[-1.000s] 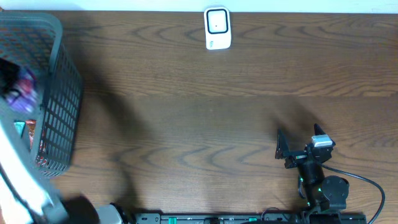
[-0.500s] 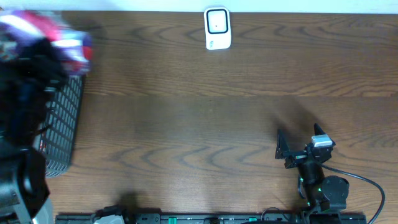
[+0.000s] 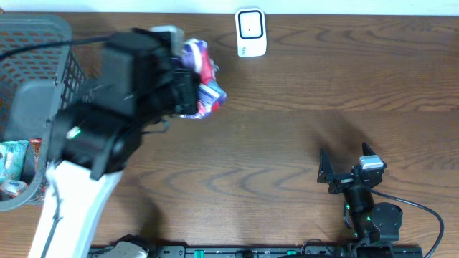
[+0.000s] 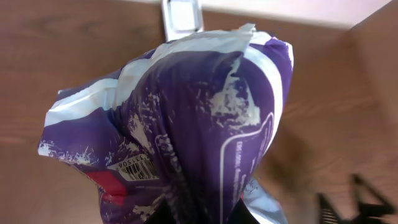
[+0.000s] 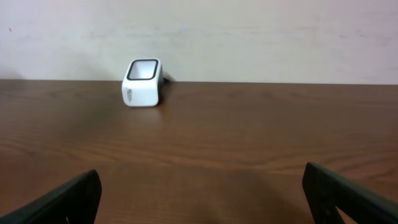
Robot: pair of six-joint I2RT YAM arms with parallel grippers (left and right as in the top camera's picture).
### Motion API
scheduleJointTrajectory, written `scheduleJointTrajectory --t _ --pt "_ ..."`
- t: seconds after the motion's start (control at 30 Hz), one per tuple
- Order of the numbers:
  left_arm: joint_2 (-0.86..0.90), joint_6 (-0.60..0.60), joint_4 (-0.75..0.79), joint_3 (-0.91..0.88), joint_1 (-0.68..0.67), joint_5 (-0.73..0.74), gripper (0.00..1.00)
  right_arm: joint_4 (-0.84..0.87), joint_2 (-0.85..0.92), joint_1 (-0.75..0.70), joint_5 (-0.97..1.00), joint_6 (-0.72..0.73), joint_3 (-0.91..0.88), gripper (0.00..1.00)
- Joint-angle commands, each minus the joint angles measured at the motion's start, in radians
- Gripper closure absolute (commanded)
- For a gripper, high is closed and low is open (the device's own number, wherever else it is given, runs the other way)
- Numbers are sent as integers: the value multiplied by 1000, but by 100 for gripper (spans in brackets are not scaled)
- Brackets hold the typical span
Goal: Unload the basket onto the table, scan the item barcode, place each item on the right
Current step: 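Lift the purple package out and place it on the table centre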
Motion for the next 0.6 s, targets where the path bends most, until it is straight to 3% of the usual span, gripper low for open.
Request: scheduleJointTrajectory --t 0.0,0.33,0.37,0.43,0.47,0.57 --pt "101 31 -14 -4 -51 -181 93 -3 -2 4 8 10 -2 1" --pt "387 11 -58 -4 -91 -164 92 -3 -2 4 8 10 -2 1" --pt "411 11 -63 -4 -96 -155 83 -3 -2 4 8 10 -2 1" --pt "446 11 -75 -4 -102 -151 48 -3 -2 4 8 10 -2 1" --pt "462 11 -83 -4 -104 -151 38 -3 -2 4 8 10 -2 1" --pt "476 12 -101 -4 -105 -151 37 -3 -2 4 8 10 -2 1"
